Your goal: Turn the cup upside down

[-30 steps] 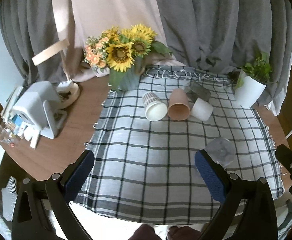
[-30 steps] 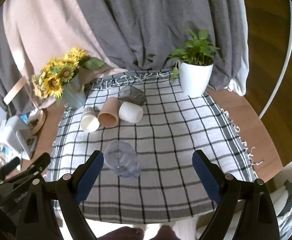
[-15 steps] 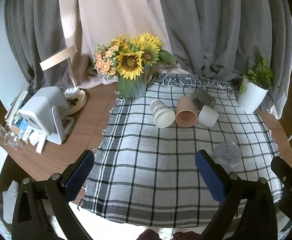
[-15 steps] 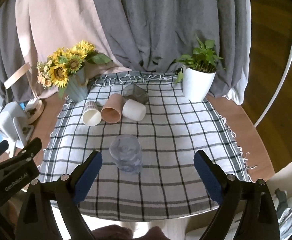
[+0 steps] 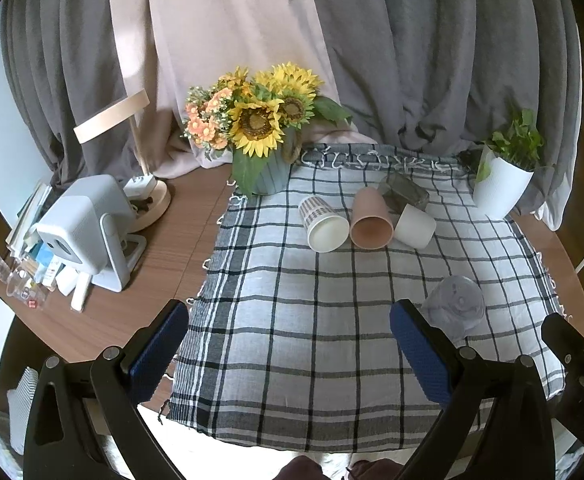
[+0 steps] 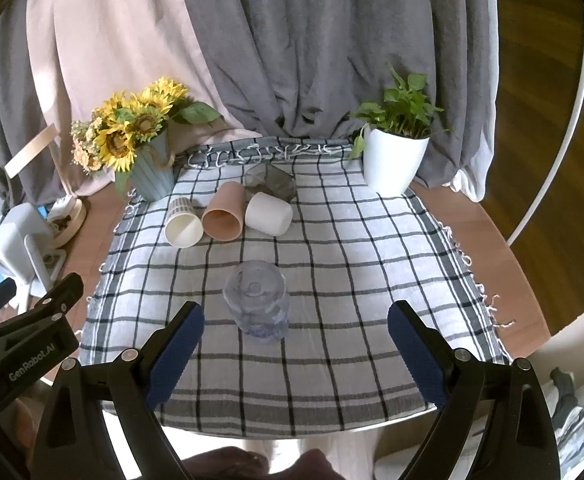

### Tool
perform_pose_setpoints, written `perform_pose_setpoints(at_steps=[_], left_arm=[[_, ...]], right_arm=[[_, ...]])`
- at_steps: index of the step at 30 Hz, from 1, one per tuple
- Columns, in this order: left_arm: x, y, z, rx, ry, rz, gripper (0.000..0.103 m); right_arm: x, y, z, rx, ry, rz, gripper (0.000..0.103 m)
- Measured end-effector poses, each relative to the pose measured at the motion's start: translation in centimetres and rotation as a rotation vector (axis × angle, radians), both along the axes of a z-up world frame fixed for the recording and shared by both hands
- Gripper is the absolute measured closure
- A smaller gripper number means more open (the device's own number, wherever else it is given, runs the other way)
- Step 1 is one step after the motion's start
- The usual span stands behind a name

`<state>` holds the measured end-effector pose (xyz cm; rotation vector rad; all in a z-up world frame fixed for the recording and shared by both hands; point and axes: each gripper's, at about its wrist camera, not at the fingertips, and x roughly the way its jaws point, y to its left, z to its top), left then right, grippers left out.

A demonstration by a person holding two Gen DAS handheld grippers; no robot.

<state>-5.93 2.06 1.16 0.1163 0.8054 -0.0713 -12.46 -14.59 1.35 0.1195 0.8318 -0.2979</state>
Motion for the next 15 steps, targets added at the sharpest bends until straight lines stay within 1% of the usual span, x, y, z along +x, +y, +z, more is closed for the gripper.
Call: perform_pose_setpoints(at_steps=[15], left_arm=[[0.04, -0.47, 0.02, 0.007, -0.003, -0.004, 0.0]], right_arm=[[-0.06, -0.24, 0.11, 0.007, 0.001, -0.011, 0.01]])
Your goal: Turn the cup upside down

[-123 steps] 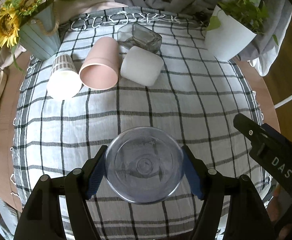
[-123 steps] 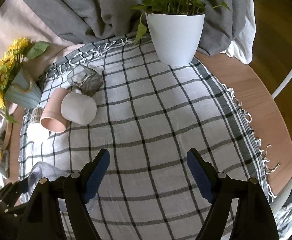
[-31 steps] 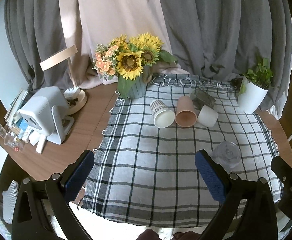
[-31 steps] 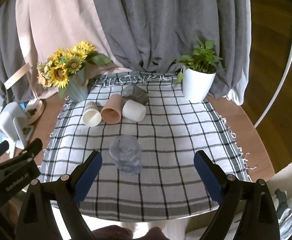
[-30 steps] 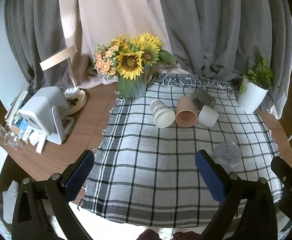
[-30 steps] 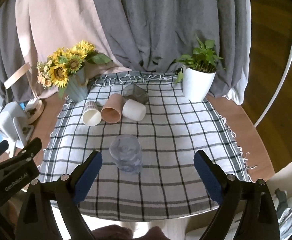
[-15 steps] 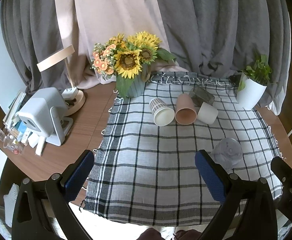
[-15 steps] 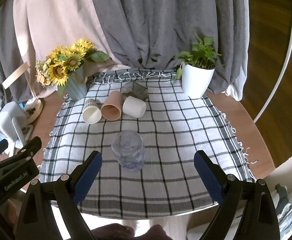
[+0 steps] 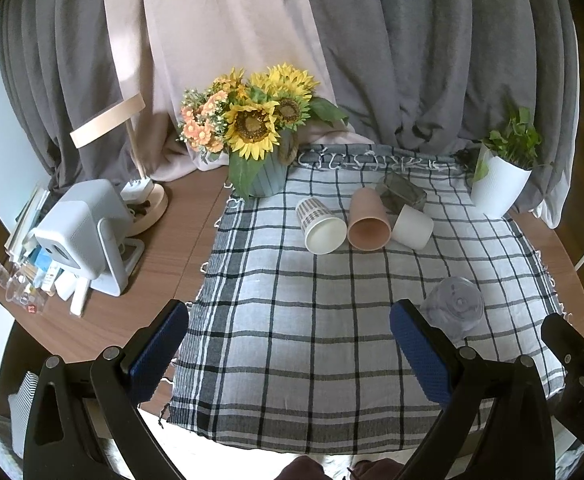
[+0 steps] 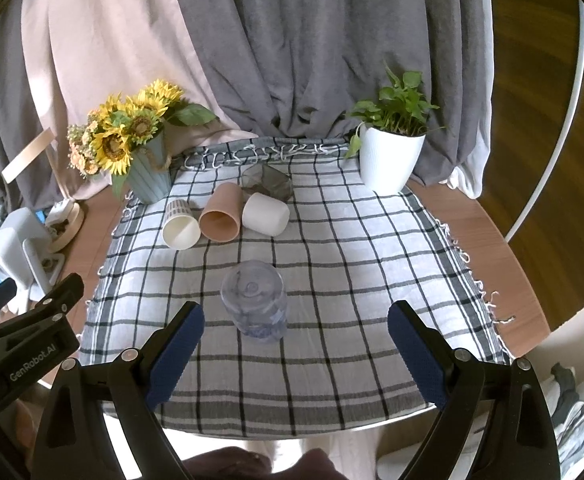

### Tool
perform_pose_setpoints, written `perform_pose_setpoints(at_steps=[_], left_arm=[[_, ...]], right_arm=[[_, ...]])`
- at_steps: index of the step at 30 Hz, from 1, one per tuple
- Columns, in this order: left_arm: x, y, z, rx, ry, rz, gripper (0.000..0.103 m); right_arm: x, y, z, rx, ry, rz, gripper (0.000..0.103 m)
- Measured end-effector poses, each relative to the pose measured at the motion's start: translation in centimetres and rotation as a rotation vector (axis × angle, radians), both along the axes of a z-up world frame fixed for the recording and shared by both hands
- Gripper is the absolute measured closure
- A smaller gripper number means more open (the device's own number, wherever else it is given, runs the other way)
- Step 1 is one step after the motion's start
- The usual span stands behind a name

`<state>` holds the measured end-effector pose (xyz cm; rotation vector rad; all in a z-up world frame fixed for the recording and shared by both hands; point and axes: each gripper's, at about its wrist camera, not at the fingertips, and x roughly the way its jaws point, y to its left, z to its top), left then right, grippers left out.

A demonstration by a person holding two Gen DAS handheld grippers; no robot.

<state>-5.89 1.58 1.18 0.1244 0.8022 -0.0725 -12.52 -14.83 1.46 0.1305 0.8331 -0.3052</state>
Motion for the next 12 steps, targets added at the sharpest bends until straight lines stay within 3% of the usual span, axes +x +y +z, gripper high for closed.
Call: perform_pose_setpoints(at_steps=[12], left_arm=[[0.1, -0.07, -0.04, 0.0, 0.002, 0.001, 0.0]], right_arm=[[0.03, 0.01, -0.03, -0.001, 0.001, 0.0, 0.01]])
